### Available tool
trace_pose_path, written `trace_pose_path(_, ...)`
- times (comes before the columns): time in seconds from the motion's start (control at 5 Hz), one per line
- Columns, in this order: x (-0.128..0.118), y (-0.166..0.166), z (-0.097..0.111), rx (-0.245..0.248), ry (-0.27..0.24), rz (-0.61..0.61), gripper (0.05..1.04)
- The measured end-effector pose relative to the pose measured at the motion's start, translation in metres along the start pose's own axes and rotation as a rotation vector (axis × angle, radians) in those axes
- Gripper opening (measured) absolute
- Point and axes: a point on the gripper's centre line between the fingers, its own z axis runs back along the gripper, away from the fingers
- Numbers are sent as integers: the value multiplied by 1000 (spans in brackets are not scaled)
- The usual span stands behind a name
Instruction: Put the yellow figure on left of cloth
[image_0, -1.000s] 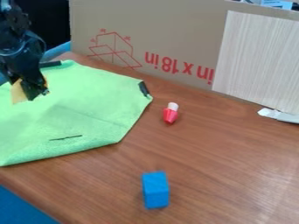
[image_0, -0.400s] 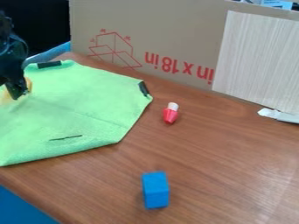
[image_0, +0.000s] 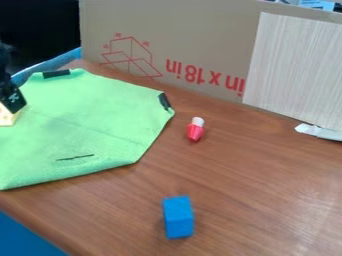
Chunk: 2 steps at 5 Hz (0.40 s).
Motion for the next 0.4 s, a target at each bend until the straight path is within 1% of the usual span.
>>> trace_pose_path(0.2,20,-13,25,-141,-94,-105,1000)
trace_pose_path(0.4,46,-28,52,-248,-105,-299,1000)
